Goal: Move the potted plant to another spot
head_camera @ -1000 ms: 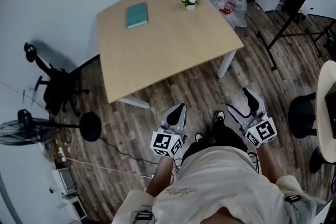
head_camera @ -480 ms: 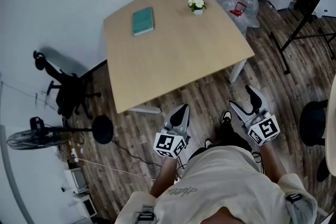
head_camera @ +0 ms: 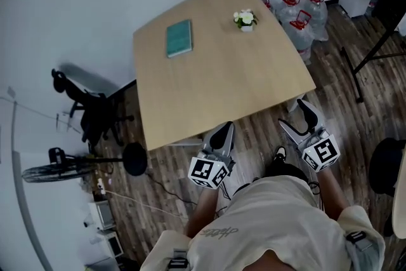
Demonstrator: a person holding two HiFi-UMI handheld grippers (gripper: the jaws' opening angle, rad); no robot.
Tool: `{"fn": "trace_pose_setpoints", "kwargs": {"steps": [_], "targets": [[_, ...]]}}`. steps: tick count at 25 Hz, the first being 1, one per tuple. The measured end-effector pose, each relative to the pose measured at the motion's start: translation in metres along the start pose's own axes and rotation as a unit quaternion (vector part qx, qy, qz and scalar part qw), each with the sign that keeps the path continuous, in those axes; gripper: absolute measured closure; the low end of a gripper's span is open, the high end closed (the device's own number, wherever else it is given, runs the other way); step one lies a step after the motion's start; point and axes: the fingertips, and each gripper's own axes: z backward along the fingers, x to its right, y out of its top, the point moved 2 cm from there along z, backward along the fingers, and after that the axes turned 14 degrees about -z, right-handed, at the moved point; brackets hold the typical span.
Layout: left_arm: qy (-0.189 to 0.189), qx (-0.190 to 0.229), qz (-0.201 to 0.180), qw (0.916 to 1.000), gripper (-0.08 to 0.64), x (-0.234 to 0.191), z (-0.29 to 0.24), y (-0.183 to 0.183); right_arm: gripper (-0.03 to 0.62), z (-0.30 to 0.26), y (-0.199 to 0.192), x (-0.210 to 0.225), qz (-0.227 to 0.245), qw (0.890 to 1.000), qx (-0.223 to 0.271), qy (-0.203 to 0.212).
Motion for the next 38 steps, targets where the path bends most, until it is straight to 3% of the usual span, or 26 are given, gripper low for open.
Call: {"fn": "trace_pose_setpoints", "kwargs": {"steps": [10,21,27,30,38], "targets": [[0.040,-0.019,-0.001,0.9990,0.541,-0.008,-0.046,0.005,0.255,-0.019,0.007,0.071,-0.011,1.000,-0.008,0.006],[0.027,-0.039,0.024,0.9986,0.541,-0.025,-0.077,-0.012,0.256,-0.045,-0.004,0.089,-0.025,0.999,-0.033,0.003],[0.009,-0.027,0.031,0.9991,0.541,-0.057,-0.108,-0.018,0.256,-0.076,-0.003,0.103,-0.021,0.999,-0.040,-0.013],[0.002,-0.009,0.015,0.9998,0.541,-0.078,-0.122,-0.004,0.259,-0.097,0.009,0.099,-0.006,0.999,-0.038,-0.011],[0.011,0.019,0.002,0.9998,0.541,-0.144,-0.136,0.010,0.259,-0.162,0.041,0.093,0.023,0.999,-0.025,-0.004]]}}
